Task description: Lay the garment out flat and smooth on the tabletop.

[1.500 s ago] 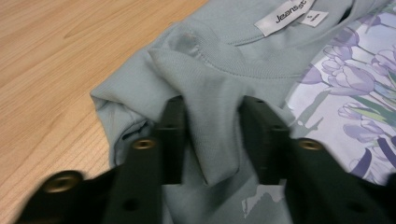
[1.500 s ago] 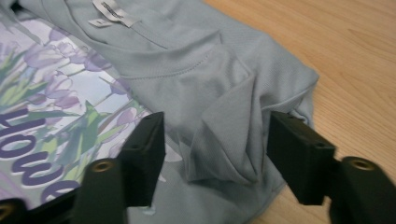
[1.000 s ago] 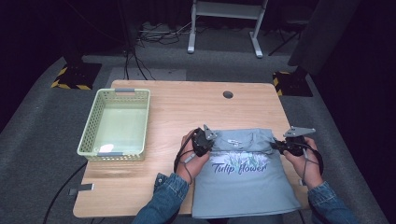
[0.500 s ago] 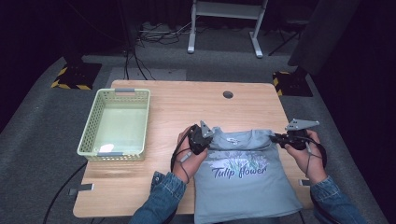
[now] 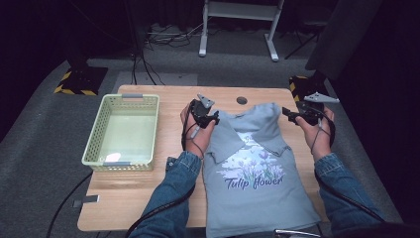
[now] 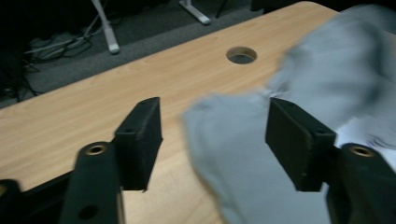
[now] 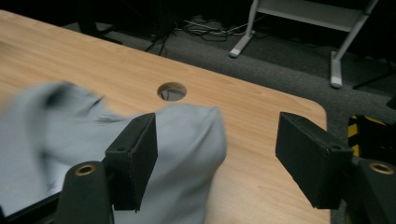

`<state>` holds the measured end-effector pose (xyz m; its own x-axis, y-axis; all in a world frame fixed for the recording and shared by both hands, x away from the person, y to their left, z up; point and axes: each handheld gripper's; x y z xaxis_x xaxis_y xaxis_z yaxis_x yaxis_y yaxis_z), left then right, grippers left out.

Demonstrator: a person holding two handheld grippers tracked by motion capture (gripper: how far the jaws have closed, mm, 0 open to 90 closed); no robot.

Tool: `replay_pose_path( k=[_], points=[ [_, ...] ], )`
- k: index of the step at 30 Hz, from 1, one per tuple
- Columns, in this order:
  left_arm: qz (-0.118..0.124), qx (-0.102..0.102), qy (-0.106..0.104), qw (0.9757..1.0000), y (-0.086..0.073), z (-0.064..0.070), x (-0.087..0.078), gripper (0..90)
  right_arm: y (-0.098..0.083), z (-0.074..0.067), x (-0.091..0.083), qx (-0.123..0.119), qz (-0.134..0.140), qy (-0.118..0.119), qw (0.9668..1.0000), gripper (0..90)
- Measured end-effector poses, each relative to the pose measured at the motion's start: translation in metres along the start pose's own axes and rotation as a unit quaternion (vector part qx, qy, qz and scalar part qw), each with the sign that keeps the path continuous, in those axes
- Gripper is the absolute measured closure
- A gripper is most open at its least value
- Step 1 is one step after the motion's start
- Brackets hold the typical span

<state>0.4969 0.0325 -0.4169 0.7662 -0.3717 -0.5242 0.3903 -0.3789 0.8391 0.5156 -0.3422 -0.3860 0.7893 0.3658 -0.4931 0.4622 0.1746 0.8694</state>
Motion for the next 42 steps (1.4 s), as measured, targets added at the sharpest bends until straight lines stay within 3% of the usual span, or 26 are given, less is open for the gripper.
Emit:
replay_pose_path(
  k=[3, 8, 11, 15, 21, 22, 25, 28, 36, 42],
  points=[
    [-0.011, 0.011, -0.017, 0.9997, -0.009, 0.009, -0.004, 32.7, -0.014, -0.008, 0.0, -0.028, -0.026, 0.022, 0.999, 33.1],
    [-0.028, 0.032, -0.037, 0.9984, -0.023, 0.026, -0.006, 33.5, -0.038, -0.016, 0.008, -0.038, -0.068, 0.057, 0.9953, 35.7],
    [-0.039, 0.046, -0.046, 0.9971, -0.032, 0.037, -0.005, 33.7, -0.053, -0.02, 0.017, -0.05, -0.116, 0.077, 0.989, 34.3],
    [-0.063, 0.07, -0.073, 0.9929, -0.046, 0.052, 0.002, 33.6, -0.073, -0.024, 0.029, -0.083, -0.16, 0.077, 0.9805, 34.3],
    [-0.099, 0.088, -0.107, 0.9853, -0.061, 0.069, 0.009, 34.7, -0.097, -0.027, 0.038, -0.074, -0.187, 0.097, 0.9746, 30.9],
    [-0.105, 0.091, -0.11, 0.9841, -0.063, 0.071, 0.009, 35.6, -0.099, -0.026, 0.038, -0.067, -0.177, 0.099, 0.9769, 30.5],
    [-0.123, 0.091, -0.12, 0.9809, -0.07, 0.074, 0.01, 37.9, -0.102, -0.026, 0.034, -0.065, -0.176, 0.102, 0.9771, 31.5],
    [-0.121, 0.079, -0.126, 0.9814, -0.074, 0.075, 0.006, 38.1, -0.106, -0.031, 0.025, -0.062, -0.179, 0.096, 0.9772, 32.2],
    [-0.118, 0.082, -0.133, 0.9807, -0.085, 0.082, -0.01, 38.1, -0.125, -0.042, -0.002, -0.053, -0.168, 0.093, 0.9801, 32.0],
    [-0.117, 0.082, -0.135, 0.9805, -0.092, 0.093, -0.025, 38.0, -0.134, -0.044, -0.015, -0.06, -0.162, 0.103, 0.9795, 32.0]
  ],
)
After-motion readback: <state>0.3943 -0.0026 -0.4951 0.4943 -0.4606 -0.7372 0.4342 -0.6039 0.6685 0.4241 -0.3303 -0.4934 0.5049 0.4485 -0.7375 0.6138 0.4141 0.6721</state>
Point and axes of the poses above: each handheld gripper's, and its own axes: x roughly forward along the jaws, y roughly out of its top, z roughly to its right, and after that the axes turned 7 degrees about x, right-handed
